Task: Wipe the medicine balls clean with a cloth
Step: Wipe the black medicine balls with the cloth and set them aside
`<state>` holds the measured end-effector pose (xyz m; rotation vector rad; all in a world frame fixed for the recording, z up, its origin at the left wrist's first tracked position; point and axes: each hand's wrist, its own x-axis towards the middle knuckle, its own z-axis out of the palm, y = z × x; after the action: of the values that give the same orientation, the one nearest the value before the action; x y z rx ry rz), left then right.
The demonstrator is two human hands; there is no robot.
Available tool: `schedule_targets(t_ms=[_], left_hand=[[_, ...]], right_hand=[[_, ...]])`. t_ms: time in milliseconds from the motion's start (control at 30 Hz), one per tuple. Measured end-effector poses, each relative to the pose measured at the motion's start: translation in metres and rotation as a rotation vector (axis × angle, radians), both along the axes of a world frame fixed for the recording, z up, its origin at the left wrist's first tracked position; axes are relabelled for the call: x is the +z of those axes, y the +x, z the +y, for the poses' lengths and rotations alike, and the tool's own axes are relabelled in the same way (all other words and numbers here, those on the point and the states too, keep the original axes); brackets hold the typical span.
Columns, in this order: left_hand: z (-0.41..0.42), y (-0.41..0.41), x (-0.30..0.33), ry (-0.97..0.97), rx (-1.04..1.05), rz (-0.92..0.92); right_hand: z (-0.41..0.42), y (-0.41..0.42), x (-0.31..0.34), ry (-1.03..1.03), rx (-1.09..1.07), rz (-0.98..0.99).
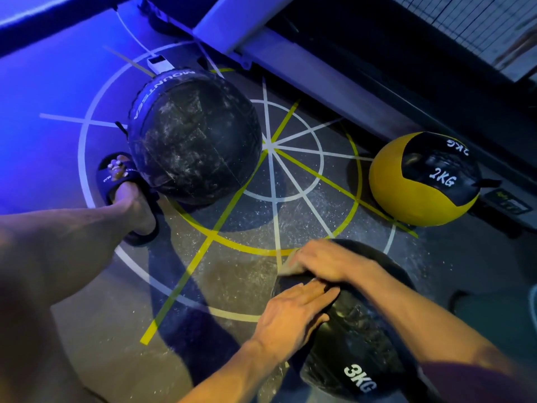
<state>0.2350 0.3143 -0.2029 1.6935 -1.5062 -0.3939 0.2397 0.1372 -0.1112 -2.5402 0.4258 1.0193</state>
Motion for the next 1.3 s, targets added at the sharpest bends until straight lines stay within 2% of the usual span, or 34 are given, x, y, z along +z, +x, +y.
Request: schedule_targets(t_ms=[67,100,200,267,300,400,467,533,567,633,767,833,867,967,1067,1133,1300], left_hand=[[0.001,-0.001,-0.002,0.001,0.018,-0.014],[0.000,0.000,-0.002,0.005,0.015,-0.009],[0.001,0.001,0.000,0.034,-0.029,0.020],[0.001,0.001,0.004,0.057,-0.050,0.057],[0.000,0.001,0.004,0.041,-0.039,0.044],[-0.001,-0.002,-0.002,-0.002,0.003,-0.016],[-0.002,-0.001,0.000,0.020,-0.015,-0.001],[-0.002,0.001,0.003,0.103,-0.041,0.066],[-0.002,0.002,0.005,0.146,-0.053,0.088],[-0.001,0.003,0.004,0.118,-0.058,0.091],[0.002,0.002,-0.004,0.062,-0.037,0.041],[0.006,0.003,-0.007,0.067,-0.039,0.040],[0.008,0.004,-0.007,0.073,-0.044,0.039],[0.009,0.003,-0.006,0.077,-0.068,0.033],[0.016,0.006,-0.006,0.082,-0.049,0.009],[0.019,0.009,-0.001,0.072,-0.040,-0.006],[0.013,0.009,0.018,0.027,-0.015,-0.018]], right_hand=[[-0.033,-0.005,0.003,-0.192,-0.161,-0.045],[-0.037,-0.006,0.002,-0.217,-0.167,-0.045],[0.007,-0.006,0.001,-0.083,0.072,-0.028],[0.023,-0.010,0.007,-0.013,0.135,0.014],[0.018,-0.010,0.010,0.000,0.102,0.008],[-0.026,-0.015,0.006,-0.239,-0.118,-0.042],[-0.013,-0.015,0.000,-0.224,-0.034,-0.062],[0.027,-0.011,-0.007,-0.122,0.184,-0.035],[0.039,-0.011,-0.004,-0.075,0.197,-0.022],[0.025,-0.008,-0.006,-0.056,0.087,-0.037],[-0.030,-0.022,0.001,-0.204,-0.228,-0.108],[-0.020,-0.038,0.000,-0.144,-0.149,-0.133],[-0.013,-0.047,0.002,-0.096,-0.182,-0.109],[-0.024,-0.077,0.028,-0.036,-0.435,-0.214],[-0.030,-0.113,0.058,-0.145,-0.718,-0.324],[-0.015,-0.138,0.056,-0.242,-0.709,-0.331],[0.039,-0.167,0.034,-0.201,-0.610,-0.454]])
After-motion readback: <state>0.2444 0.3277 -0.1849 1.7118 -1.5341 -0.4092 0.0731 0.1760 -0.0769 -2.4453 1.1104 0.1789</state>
